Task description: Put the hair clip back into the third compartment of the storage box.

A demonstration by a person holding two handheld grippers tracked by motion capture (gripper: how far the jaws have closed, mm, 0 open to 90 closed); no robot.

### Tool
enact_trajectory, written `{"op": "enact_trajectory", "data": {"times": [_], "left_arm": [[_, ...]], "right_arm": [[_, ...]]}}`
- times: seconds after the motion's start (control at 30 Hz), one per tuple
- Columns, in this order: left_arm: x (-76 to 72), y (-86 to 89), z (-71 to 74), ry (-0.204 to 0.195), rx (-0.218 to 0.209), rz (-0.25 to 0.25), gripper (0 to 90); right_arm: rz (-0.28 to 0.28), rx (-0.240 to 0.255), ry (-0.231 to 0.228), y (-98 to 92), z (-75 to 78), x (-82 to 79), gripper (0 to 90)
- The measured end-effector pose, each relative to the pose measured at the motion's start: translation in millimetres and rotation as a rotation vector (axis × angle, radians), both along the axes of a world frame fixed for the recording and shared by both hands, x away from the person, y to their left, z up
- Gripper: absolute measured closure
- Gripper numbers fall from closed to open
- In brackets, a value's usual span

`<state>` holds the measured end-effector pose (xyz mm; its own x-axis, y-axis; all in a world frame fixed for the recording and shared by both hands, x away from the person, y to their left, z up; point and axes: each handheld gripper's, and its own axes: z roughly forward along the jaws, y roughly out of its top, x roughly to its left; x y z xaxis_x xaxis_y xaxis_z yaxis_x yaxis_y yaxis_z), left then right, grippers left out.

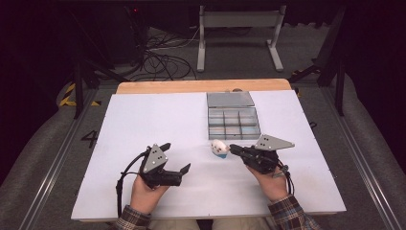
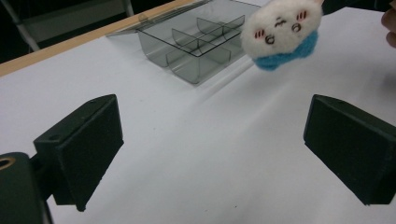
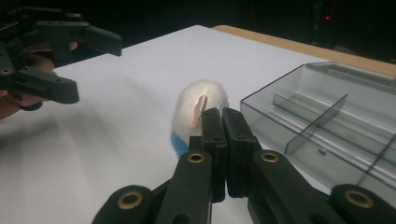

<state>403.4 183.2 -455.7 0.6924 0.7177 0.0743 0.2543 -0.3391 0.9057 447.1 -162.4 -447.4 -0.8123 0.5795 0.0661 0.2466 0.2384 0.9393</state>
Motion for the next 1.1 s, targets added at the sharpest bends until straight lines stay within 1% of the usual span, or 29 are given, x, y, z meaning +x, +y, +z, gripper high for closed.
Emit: {"op": "enact_trajectory", "data": {"times": [0.03,0.17,0.2,0.23,0.27,0.33,0.37,0.4,0.43,0.47,0.5,0.6,0.67,0.7,0.73,0.77,0.87,0.9,0.93,0.97,1.0,1.03,1.1], "left_arm": [[-0.1,2.2,0.0,0.002,-0.001,0.006,5.0],[0.3,10.6,-0.1,0.003,-0.007,0.025,4.7],[0.3,12.7,0.0,0.002,-0.008,0.029,4.6],[0.3,14.7,0.0,0.001,-0.009,0.031,4.6],[0.2,16.6,0.0,0.002,-0.009,0.035,4.6],[0.3,20.8,0.1,-0.002,-0.006,0.042,4.6],[0.0,22.8,0.1,-0.002,-0.007,0.047,4.6],[-0.1,25.1,0.3,-0.003,-0.007,0.051,4.6],[-0.4,26.6,0.0,0.002,-0.018,0.053,4.6],[-0.2,29.2,0.5,-0.005,-0.012,0.058,4.6],[-0.5,31.0,0.5,-0.002,-0.017,0.06,4.6],[-1.1,36.7,0.3,-0.004,-0.016,0.071,4.6],[-1.0,40.5,0.1,-0.01,-0.009,0.076,4.6],[-1.3,41.7,-0.4,-0.005,-0.015,0.079,4.6],[-1.1,43.8,-0.3,-0.009,-0.009,0.08,4.6],[-1.3,44.8,-0.8,-0.005,-0.017,0.085,4.6],[-1.1,48.2,-1.3,-0.009,-0.015,0.093,4.6],[-0.8,50.3,-1.1,-0.016,-0.007,0.095,4.6],[-0.8,50.3,-1.1,-0.016,-0.007,0.095,4.6],[-1.1,50.6,-1.3,-0.011,-0.013,0.097,4.6],[-1.1,51.1,-1.2,-0.013,-0.013,0.099,4.6],[-1.3,52.4,-1.0,-0.014,-0.011,0.103,4.6],[-1.1,52.9,-1.1,-0.018,-0.013,0.104,4.6]], "right_arm": [[-0.016,-0.003,-0.008,-1.4,3.1,1.9,89.0],[-0.04,-0.01,-0.024,-3.9,8.3,4.8,89.0],[-0.058,-0.017,-0.038,-5.3,11.8,6.8,89.0],[-0.058,-0.017,-0.038,-5.3,11.8,6.8,89.0],[-0.079,-0.025,-0.049,-6.8,15.1,9.0,89.0],[-0.1,-0.035,-0.062,-8.4,17.9,11.6,89.0],[-0.1,-0.035,-0.062,-8.4,17.9,11.6,89.0],[-0.129,-0.038,-0.071,-10.5,20.2,14.7,89.0],[-0.129,-0.038,-0.071,-10.5,20.2,14.7,89.0],[-0.156,-0.048,-0.077,-12.4,22.0,17.8,89.0],[-0.17,-0.055,-0.083,-13.2,22.7,19.5,88.9],[-0.199,-0.072,-0.098,-15.9,25.4,25.0,89.0],[-0.222,-0.078,-0.103,-17.8,27.7,28.5,88.9],[-0.222,-0.078,-0.103,-17.8,27.7,28.5,88.9],[-0.232,-0.082,-0.108,-18.7,28.8,30.3,88.9],[-0.251,-0.089,-0.114,-20.1,30.8,34.0,88.9],[-0.284,-0.1,-0.122,-22.1,33.3,40.2,88.9],[-0.294,-0.106,-0.126,-22.9,34.0,42.4,88.9],[-0.294,-0.106,-0.126,-22.9,34.0,42.4,88.9],[-0.318,-0.119,-0.129,-24.2,35.2,46.9,88.9],[-0.318,-0.119,-0.129,-24.2,35.2,46.9,88.9],[-0.34,-0.133,-0.127,-25.8,35.5,52.1,88.9],[-0.366,-0.146,-0.126,-27.3,35.0,57.3,88.9]]}}
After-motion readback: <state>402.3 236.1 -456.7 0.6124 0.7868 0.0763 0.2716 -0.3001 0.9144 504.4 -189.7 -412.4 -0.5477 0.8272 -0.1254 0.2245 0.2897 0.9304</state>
